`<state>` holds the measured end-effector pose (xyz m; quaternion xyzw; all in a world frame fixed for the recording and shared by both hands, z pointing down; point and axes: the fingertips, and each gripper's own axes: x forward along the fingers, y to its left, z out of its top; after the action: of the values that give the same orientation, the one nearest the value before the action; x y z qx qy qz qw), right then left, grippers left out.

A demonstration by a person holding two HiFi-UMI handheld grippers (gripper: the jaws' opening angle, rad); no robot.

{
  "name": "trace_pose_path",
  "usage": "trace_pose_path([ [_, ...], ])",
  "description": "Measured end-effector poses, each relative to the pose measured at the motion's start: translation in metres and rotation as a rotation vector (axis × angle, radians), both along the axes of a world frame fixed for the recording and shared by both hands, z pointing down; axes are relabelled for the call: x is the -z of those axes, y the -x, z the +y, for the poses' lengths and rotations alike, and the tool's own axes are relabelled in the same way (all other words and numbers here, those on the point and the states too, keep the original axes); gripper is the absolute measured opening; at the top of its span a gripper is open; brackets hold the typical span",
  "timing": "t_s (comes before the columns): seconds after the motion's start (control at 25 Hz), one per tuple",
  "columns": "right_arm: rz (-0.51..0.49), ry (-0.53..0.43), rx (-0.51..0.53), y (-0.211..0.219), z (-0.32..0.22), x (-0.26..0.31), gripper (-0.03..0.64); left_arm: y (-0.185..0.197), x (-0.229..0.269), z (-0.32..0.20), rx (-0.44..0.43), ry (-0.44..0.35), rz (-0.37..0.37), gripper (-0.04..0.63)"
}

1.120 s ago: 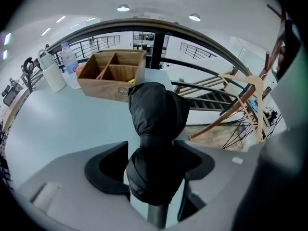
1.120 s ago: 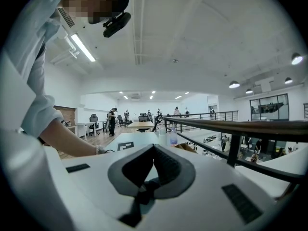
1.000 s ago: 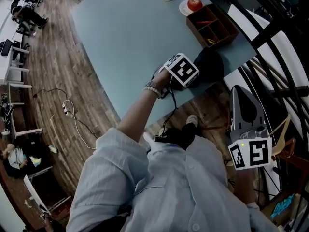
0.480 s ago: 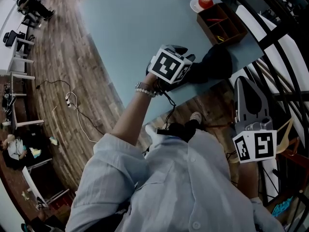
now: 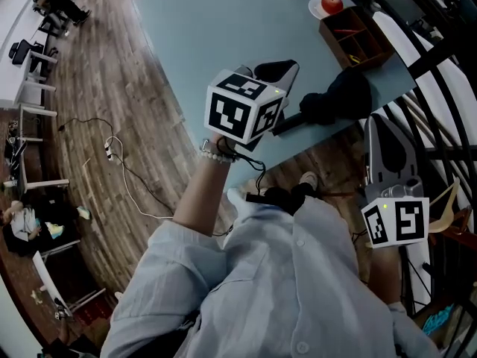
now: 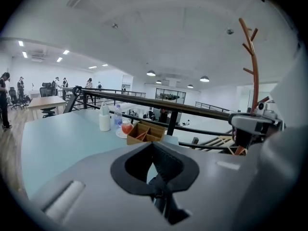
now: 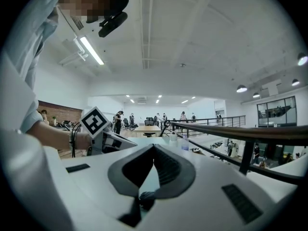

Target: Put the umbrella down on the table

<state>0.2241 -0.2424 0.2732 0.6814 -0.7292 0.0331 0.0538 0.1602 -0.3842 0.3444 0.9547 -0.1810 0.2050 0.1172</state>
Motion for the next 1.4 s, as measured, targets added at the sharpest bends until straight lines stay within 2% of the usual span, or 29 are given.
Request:
trace_pose_path([
  [0.16, 0.002, -0.008, -0.004, 0.016, 0.001, 0.003, 0.000, 0.027, 0.020, 0.007, 0.029, -0.013, 0.066, 0.005],
  [0.4, 0.007, -0.013, -0.026, 0.035, 0.006, 0.005, 0.000, 0.068, 0.040, 0.013, 0.054, -0.118, 0.058, 0.005],
  [0.88, 0.026, -0.029, -0.069, 0.075, 0.029, 0.012, 0.000, 0.144, 0.058, 0.032, 0.117, -0.060, 0.169, 0.005],
  [1.4, 0.039, -0.035, -0.094, 0.106, 0.046, 0.012, 0.000, 0.177, 0.056, 0.049, 0.102, -0.054, 0.174, 0.005],
])
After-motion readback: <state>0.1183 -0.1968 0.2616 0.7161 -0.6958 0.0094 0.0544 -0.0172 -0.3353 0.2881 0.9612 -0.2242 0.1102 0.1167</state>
